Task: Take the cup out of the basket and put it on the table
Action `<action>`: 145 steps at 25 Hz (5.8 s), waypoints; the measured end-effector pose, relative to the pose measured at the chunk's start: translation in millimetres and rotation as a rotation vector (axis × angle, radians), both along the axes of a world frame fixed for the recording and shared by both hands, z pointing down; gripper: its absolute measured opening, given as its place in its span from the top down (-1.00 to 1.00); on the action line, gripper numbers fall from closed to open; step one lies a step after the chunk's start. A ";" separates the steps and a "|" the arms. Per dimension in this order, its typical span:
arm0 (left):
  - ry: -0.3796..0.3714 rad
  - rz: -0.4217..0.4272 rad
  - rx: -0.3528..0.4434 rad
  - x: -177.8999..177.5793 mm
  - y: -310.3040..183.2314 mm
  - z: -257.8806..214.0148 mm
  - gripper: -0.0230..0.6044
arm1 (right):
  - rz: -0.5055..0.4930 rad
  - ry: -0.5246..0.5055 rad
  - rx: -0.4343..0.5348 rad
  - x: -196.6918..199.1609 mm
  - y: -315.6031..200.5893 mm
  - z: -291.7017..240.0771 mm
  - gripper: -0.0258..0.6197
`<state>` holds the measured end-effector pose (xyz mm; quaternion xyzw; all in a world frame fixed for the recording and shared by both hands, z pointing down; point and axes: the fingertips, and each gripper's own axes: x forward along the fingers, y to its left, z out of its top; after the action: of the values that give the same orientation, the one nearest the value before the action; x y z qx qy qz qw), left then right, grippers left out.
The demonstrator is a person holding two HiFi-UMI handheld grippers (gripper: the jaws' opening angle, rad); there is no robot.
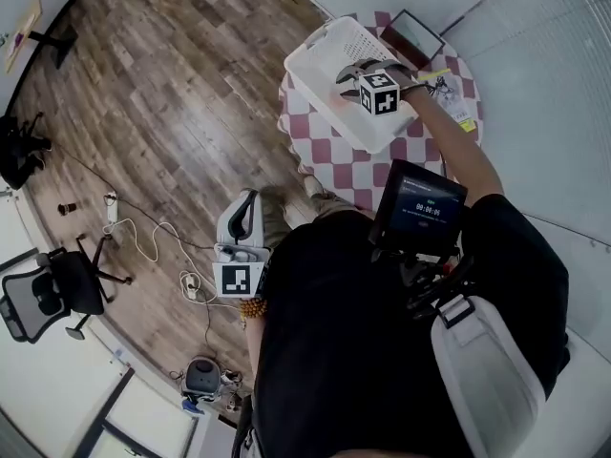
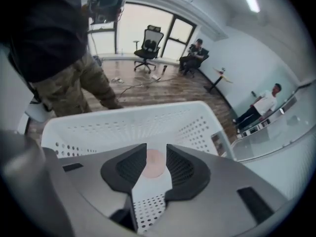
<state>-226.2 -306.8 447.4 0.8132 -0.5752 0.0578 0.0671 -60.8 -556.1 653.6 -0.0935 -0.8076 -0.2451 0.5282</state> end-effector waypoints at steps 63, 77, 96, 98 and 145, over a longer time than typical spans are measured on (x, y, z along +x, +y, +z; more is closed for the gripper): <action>0.017 0.223 0.006 -33.6 -66.3 11.9 0.91 | 0.431 0.050 0.033 14.8 -40.3 0.3 0.84; -0.024 0.532 0.089 -49.5 -92.8 -21.1 0.91 | 0.712 -0.449 0.245 -19.0 -2.7 -212.6 0.84; -0.019 0.834 0.149 1.3 -120.7 -32.1 0.91 | 1.007 -1.095 0.281 -20.9 128.8 -320.1 0.84; -0.016 0.865 0.154 10.4 -117.9 -33.2 0.91 | 1.035 -1.122 0.270 -20.8 140.7 -314.3 0.84; -0.054 0.868 -0.115 3.8 -102.9 97.9 0.91 | 1.205 -0.984 -0.158 -55.9 193.6 -84.1 0.84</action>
<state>-222.4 -409.7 545.3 0.9727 -0.1777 0.1338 0.0666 -116.7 -362.5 569.5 0.4433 -0.8754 0.1290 0.1433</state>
